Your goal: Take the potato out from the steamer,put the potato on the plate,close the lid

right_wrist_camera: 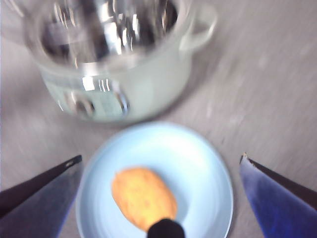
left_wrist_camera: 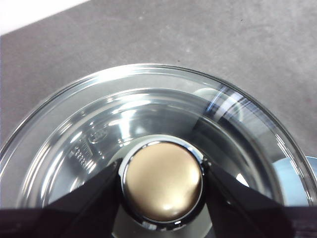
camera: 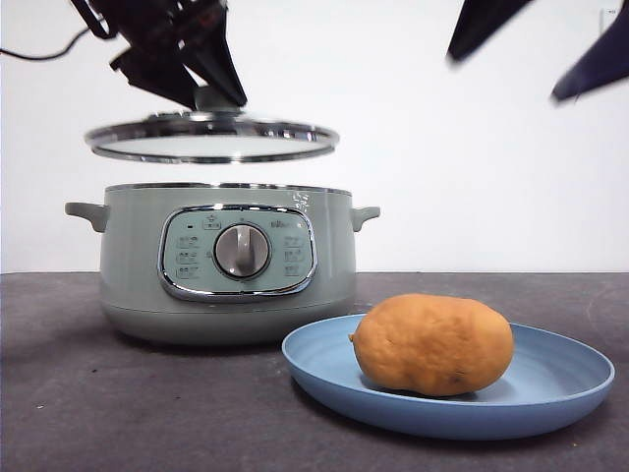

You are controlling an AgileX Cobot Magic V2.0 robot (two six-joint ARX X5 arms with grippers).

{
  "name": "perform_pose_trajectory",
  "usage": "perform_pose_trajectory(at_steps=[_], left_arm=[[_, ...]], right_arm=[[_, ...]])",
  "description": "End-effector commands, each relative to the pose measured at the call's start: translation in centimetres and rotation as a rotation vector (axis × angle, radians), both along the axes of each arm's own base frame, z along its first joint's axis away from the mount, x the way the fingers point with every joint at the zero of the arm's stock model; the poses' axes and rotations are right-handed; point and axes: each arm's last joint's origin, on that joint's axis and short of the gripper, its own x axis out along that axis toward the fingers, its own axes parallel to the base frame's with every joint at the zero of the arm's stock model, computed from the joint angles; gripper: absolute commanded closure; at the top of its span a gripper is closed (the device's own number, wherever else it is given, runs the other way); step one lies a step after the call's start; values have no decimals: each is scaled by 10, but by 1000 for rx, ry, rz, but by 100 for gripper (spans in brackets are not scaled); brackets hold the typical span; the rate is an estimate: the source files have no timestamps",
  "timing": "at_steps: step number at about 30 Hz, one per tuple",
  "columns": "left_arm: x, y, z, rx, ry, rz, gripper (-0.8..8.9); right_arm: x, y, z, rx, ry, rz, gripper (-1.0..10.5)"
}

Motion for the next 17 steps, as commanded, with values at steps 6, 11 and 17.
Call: perform_pose_trajectory(at_steps=[6, 11, 17], left_arm=[[17, -12, -14, -7, -31, -30, 823], [22, -18, -29, 14, 12, -34, 822], [20, -17, -33, 46, 62, -19, 822]], right_arm=[[-22, -22, 26, 77, -98, -60, 348], [-23, -23, 26, 77, -99, -61, 348], [-23, -23, 26, 63, -110, -78, 348]])
